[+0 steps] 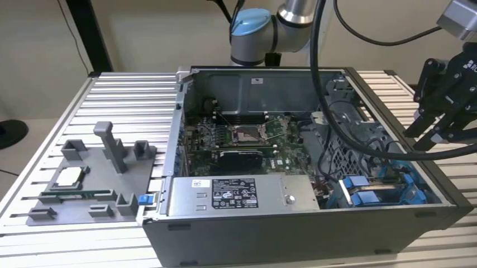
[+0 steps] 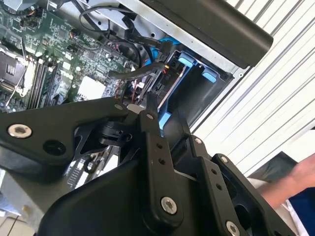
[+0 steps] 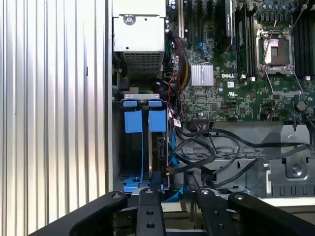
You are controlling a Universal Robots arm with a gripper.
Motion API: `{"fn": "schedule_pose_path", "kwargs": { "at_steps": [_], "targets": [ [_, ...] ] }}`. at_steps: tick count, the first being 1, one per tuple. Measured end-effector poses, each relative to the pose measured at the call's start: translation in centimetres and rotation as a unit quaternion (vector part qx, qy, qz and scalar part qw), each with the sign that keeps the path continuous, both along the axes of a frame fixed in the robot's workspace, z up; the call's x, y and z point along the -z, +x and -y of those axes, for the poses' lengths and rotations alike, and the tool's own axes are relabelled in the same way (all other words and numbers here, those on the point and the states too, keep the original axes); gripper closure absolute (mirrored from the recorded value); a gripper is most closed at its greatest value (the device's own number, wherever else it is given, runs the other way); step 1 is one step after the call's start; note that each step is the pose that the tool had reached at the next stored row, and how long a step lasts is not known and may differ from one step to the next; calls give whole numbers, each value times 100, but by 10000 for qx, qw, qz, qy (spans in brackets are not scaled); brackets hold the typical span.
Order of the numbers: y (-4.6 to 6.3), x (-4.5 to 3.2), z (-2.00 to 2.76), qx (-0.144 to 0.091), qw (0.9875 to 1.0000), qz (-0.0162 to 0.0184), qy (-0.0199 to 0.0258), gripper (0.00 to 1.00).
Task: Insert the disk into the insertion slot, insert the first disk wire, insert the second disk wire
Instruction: 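Insert the second disk wire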
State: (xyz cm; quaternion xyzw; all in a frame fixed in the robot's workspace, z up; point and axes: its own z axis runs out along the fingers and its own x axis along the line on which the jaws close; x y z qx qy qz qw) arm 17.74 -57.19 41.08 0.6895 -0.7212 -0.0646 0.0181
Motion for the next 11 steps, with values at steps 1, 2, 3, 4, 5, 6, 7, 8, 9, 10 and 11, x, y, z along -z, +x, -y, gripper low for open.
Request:
{"fn": "schedule_pose_path", "kwargs": {
  "at_steps": [1, 2, 3, 4, 5, 6, 7, 8, 9, 10, 11],
  "targets": [
    [0, 0, 0, 0, 10000, 0, 0, 0],
    [0, 0, 0, -1, 10000, 0, 0, 0],
    [0, -5, 0, 0, 10000, 0, 0, 0],
    [3, -10, 0, -1, 10000, 0, 4, 0],
    [9, -9, 0, -2, 10000, 0, 8, 0],
    [20, -9, 0, -4, 10000, 0, 14, 0],
    [42, -8, 0, -7, 10000, 0, 22, 0],
    [67, -6, 0, -11, 10000, 0, 25, 0],
    [89, 0, 0, -15, 10000, 1, 25, 0],
    [110, 10, -1, -19, 10000, 2, 26, 0],
    [130, 22, -2, -24, 10000, 3, 27, 0]
  ]
}}
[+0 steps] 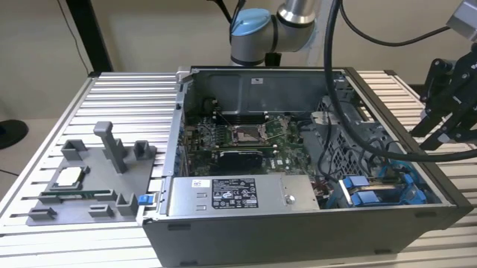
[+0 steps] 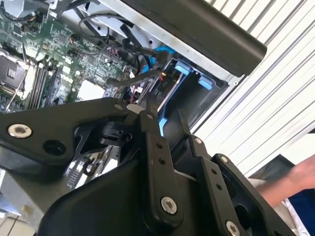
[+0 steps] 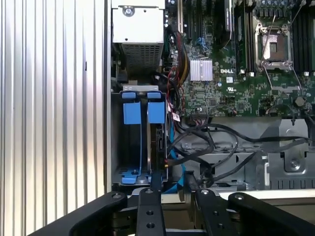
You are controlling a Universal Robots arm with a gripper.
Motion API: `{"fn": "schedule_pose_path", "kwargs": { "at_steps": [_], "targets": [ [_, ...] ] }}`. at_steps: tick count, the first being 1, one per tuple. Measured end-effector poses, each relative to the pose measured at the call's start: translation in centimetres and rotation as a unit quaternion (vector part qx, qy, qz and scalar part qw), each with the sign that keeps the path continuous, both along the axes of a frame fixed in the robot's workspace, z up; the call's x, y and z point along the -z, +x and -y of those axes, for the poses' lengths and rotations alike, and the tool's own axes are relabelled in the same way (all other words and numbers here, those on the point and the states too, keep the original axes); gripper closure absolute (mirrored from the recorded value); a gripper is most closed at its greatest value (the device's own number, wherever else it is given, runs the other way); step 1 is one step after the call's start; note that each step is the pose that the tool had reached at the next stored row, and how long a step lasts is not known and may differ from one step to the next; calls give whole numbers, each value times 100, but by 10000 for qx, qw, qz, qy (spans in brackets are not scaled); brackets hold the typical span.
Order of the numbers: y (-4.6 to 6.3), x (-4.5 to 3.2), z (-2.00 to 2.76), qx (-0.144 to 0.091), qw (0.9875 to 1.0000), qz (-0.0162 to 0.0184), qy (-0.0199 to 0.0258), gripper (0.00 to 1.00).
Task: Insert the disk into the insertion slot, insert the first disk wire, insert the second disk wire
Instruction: 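Insert the second disk wire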
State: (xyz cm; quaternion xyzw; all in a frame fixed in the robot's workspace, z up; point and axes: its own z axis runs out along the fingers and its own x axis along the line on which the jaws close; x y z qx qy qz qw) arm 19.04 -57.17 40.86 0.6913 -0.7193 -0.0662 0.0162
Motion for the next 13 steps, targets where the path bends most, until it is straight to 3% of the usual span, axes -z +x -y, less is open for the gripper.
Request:
{"fn": "schedule_pose_path", "kwargs": {
  "at_steps": [13],
  "targets": [
    [161, 223, -11, -78, 10000, 5, -1, 0]
  ]
}}
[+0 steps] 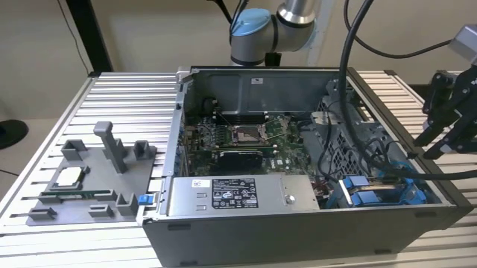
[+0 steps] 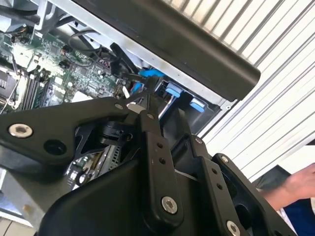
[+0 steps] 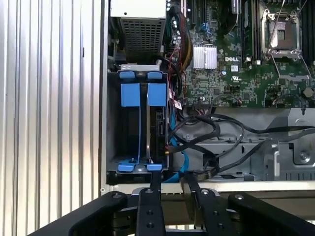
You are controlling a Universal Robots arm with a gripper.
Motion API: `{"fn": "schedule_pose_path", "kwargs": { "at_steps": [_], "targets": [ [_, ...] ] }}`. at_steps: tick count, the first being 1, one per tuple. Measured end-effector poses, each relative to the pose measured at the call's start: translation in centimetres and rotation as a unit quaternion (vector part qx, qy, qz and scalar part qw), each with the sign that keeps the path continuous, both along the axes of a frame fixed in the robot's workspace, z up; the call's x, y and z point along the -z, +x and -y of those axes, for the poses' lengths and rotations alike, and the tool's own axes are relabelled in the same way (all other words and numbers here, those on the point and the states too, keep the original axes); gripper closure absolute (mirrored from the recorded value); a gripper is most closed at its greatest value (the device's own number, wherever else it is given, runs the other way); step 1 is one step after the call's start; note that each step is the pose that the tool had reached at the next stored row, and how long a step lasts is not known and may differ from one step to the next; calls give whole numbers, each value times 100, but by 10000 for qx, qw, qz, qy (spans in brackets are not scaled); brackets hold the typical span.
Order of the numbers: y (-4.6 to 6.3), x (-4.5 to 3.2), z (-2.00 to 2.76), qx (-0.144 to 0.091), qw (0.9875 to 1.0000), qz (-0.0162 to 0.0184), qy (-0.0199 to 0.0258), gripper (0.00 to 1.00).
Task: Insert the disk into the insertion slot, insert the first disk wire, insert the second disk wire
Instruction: 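Insert the second disk wire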
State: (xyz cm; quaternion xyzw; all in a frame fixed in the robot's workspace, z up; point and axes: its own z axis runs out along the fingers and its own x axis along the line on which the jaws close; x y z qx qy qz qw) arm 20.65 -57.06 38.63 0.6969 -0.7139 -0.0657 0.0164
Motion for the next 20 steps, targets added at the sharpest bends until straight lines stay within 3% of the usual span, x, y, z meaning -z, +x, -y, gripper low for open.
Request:
{"fn": "schedule_pose_path", "kwargs": {
  "at_steps": [4, 12, 20],
  "targets": [
    [1, 62, -4, -29, 10000, 3, -1, 0],
    [1, 79, -4, -30, 10000, 3, 1, 0],
    [2, 143, -5, -30, 10000, 3, 3, 0]
  ]
}}
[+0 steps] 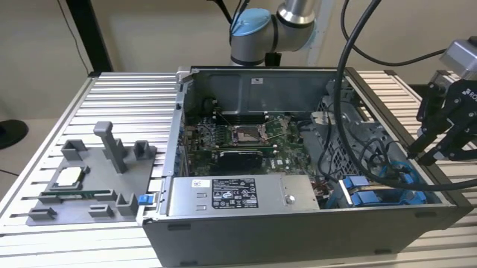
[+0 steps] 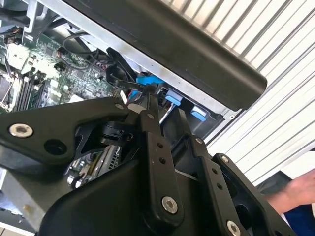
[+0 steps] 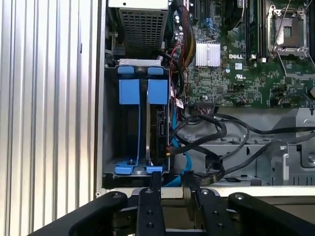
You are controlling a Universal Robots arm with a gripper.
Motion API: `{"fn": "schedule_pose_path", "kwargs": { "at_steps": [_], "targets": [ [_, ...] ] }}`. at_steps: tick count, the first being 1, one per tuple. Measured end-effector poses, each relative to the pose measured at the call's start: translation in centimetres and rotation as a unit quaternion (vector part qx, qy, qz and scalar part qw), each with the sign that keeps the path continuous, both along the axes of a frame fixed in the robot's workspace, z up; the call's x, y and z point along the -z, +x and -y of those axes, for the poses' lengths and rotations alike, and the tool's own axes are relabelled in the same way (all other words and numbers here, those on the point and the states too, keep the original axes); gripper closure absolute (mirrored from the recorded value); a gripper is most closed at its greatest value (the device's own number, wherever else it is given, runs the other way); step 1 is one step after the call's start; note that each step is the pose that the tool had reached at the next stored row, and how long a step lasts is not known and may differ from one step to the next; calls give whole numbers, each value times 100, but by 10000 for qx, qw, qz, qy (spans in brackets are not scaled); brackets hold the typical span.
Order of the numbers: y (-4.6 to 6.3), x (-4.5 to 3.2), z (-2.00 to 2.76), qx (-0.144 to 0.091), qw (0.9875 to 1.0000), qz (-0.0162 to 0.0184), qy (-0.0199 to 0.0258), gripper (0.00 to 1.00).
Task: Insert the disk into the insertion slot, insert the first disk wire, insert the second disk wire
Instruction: 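Insert the second disk wire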
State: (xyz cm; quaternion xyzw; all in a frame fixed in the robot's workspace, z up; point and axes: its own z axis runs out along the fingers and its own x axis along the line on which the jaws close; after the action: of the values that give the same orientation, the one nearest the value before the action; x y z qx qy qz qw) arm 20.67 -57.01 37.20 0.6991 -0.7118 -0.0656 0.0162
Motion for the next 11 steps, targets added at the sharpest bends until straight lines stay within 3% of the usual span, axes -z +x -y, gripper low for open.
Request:
{"fn": "schedule_pose_path", "kwargs": {
  "at_steps": [11],
  "targets": [
    [12, 13, -26, -123, 9999, 1, 117, 0]
  ]
}}
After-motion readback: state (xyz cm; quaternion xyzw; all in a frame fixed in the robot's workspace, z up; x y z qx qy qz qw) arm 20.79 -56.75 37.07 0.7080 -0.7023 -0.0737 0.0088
